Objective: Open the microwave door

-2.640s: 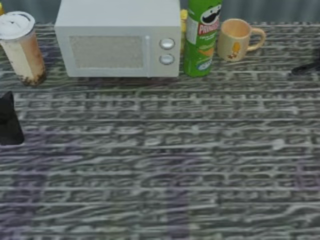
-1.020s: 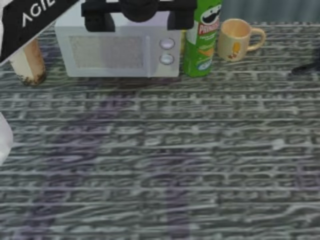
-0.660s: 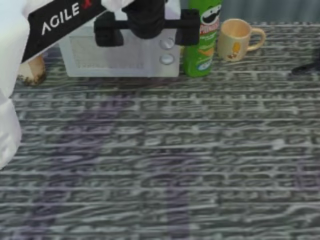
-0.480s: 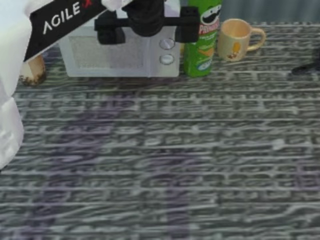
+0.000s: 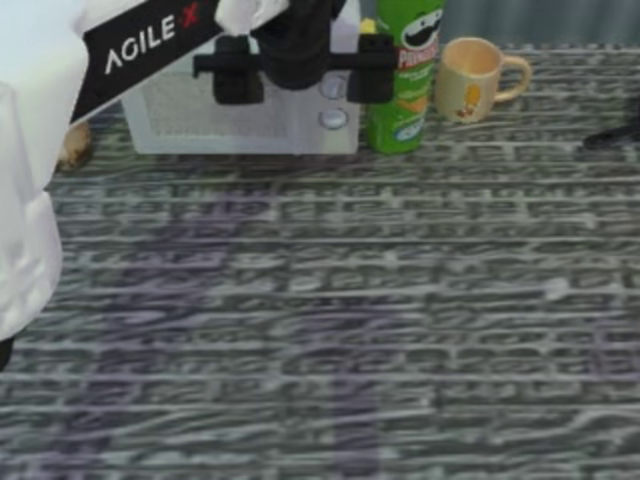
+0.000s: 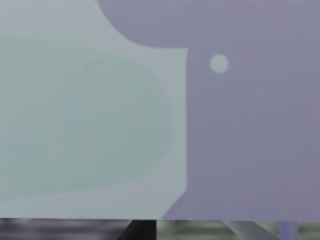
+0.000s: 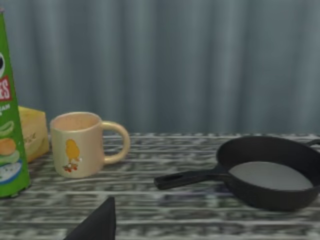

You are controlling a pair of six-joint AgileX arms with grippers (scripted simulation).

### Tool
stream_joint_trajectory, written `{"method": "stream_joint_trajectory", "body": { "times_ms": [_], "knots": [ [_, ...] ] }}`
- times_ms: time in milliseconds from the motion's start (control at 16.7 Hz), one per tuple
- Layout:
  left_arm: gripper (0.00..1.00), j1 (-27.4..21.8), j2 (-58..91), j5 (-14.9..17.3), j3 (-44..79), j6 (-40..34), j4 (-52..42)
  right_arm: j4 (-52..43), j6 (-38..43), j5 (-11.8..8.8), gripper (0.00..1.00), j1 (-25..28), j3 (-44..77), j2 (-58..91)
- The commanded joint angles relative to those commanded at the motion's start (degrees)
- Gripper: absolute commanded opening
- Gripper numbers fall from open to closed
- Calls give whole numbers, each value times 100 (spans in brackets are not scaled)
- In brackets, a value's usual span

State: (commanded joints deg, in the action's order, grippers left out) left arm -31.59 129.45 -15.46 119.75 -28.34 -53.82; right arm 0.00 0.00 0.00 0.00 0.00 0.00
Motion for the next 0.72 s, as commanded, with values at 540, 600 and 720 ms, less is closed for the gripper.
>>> {"method": "stream_joint_trajectory", "body": {
  "times_ms": [540, 600, 720],
  "knots": [
    [0, 0, 0, 0, 0, 0, 0, 0, 0, 0, 100, 0, 0, 0],
    [0, 0, 0, 0, 0, 0, 0, 0, 0, 0, 100, 0, 0, 0],
    [0, 0, 0, 0, 0, 0, 0, 0, 0, 0, 100, 0, 0, 0]
  ]
}}
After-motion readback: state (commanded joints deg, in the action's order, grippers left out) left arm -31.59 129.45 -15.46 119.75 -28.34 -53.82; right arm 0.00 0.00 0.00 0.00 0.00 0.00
